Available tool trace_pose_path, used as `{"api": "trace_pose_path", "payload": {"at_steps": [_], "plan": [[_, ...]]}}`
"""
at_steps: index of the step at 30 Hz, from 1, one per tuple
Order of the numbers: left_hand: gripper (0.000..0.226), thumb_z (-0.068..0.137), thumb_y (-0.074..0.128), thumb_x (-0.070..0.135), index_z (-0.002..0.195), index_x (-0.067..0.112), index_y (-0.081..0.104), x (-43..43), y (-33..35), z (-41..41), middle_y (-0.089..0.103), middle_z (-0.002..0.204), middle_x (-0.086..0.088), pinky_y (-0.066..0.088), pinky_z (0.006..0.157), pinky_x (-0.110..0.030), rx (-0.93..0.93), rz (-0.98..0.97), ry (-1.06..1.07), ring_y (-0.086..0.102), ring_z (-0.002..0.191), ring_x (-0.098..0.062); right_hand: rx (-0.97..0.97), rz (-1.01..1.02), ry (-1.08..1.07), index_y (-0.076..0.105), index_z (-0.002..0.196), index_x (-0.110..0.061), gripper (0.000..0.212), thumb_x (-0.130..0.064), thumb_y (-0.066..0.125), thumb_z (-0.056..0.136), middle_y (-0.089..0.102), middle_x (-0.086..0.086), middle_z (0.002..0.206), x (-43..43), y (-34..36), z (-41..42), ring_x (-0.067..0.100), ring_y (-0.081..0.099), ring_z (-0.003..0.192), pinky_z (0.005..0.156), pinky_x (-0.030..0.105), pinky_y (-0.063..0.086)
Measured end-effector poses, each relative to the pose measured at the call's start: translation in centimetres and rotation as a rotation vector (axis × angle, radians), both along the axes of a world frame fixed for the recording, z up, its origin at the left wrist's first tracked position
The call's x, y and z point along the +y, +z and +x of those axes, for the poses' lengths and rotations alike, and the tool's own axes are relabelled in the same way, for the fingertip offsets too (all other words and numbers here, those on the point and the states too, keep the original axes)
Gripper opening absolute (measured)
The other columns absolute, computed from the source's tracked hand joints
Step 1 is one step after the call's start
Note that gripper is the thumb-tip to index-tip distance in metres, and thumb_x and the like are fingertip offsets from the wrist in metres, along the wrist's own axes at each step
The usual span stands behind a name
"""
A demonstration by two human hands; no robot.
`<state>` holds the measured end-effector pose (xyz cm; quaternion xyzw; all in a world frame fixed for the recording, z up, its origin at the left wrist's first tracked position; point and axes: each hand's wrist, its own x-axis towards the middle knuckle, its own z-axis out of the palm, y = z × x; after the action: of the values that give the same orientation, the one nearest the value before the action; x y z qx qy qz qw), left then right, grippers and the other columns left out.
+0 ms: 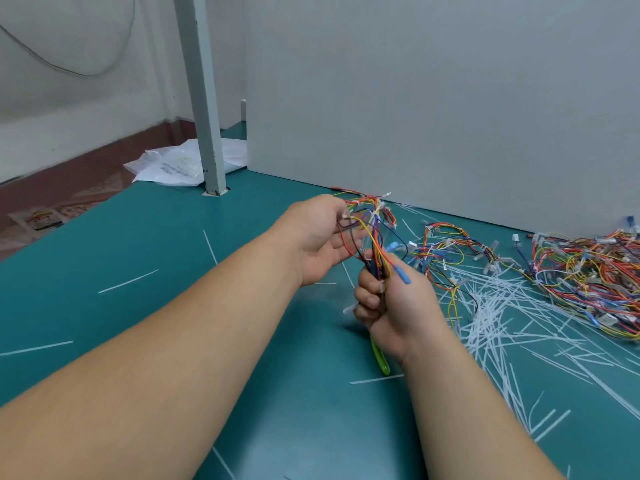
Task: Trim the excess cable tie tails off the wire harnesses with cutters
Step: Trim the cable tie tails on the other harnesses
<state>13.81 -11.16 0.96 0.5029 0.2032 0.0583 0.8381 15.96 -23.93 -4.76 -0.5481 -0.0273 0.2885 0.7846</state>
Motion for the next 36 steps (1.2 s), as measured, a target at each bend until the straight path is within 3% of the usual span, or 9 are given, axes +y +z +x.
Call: {"api": "trace_pose_path", "payload": {"at_steps": [4,8,10,17,19,22,24,28,36], "plan": [[0.033,0.085,0.032,-0.017,0.085,0.010,0.052,1.1,-0.4,-0.5,0.069,0.070,-0.006,0.048,0.055,-0.024,-0.092,-0.018,0.109,0.065,0.058,-0.015,-0.040,-0.005,-0.030,0.064,0.087,-0.022,0.021,-0.025,0.053,0.105,0.060,-0.002,0.066,0.3,-0.2,-0.1,0.010,0.049,0.049,0.042,0.020,0.029],[0.039,0.088,0.031,-0.020,0.098,0.016,0.041,2.3,-1.0,-1.3,0.070,0.063,-0.006,0.041,0.045,-0.019,-0.181,-0.034,0.220,0.062,0.049,-0.014,0.094,0.131,-0.023,0.071,0.101,-0.016,0.018,-0.015,0.057,0.091,0.076,0.005,0.095,-0.2,0.0,0.2,0.020,0.071,0.065,0.053,0.028,0.053],[0.039,0.092,0.033,-0.018,0.103,0.016,0.047,2.3,-1.4,-2.0,0.071,0.076,-0.008,0.038,0.046,-0.021,-0.223,0.030,0.219,0.059,0.054,-0.014,0.184,0.235,0.029,0.071,0.116,-0.010,0.044,-0.023,0.056,0.077,0.076,0.015,0.114,-0.9,-0.2,0.9,0.031,0.074,0.084,0.071,0.043,0.059],[0.017,0.094,0.066,0.001,0.096,0.015,0.058,0.1,-2.6,-3.9,0.076,0.074,-0.001,0.051,0.051,-0.021,-0.291,0.679,0.124,0.073,0.056,-0.018,0.112,0.349,0.173,0.055,0.145,-0.003,0.088,-0.069,0.061,0.087,0.059,0.023,0.144,-0.8,0.0,1.0,0.040,0.060,0.122,0.098,0.054,0.049],[0.018,0.089,0.074,0.002,0.090,0.013,0.059,-0.6,-2.6,-4.2,0.074,0.072,-0.002,0.053,0.049,-0.023,-0.314,0.692,0.101,0.074,0.057,-0.020,0.031,0.330,0.155,0.059,0.139,0.001,0.068,-0.051,0.060,0.096,0.066,0.024,0.135,-0.3,0.2,0.6,0.039,0.062,0.116,0.098,0.049,0.054],[0.018,0.086,0.081,0.023,0.091,0.020,0.063,-0.9,-2.8,-4.4,0.073,0.078,0.001,0.056,0.058,-0.027,-0.288,0.774,0.095,0.074,0.062,-0.016,-0.009,0.287,0.005,0.065,0.120,-0.008,0.025,-0.023,0.056,0.103,0.073,0.019,0.113,0.2,0.4,0.4,0.024,0.070,0.075,0.069,0.035,0.055],[0.022,0.085,0.075,0.043,0.088,0.023,0.066,-0.5,-3.0,-4.1,0.072,0.081,0.004,0.053,0.068,-0.025,-0.227,0.833,0.181,0.069,0.069,-0.007,0.013,0.227,-0.093,0.065,0.121,-0.013,0.020,-0.021,0.058,0.104,0.072,0.015,0.105,0.2,0.2,0.6,0.027,0.069,0.079,0.074,0.039,0.047],[0.025,0.093,0.067,0.046,0.083,0.023,0.068,0.7,-2.9,-3.2,0.064,0.073,0.011,0.041,0.058,-0.018,-0.085,0.818,0.368,0.051,0.059,0.001,-0.062,0.148,-0.291,0.065,0.098,-0.019,0.018,-0.027,0.052,0.109,0.061,0.000,0.069,0.6,-0.1,0.6,0.013,0.055,0.054,0.051,0.028,0.039],[0.030,0.099,0.059,0.046,0.097,0.018,0.072,-0.7,-2.0,-1.9,0.076,0.103,-0.002,0.051,0.075,-0.027,0.002,0.676,0.058,0.068,0.080,-0.013,-0.232,0.065,-0.359,0.060,0.080,-0.021,0.030,-0.027,0.053,0.109,0.054,-0.008,0.054,0.7,-0.3,0.1,0.008,0.045,0.046,0.046,0.025,0.039]]}}
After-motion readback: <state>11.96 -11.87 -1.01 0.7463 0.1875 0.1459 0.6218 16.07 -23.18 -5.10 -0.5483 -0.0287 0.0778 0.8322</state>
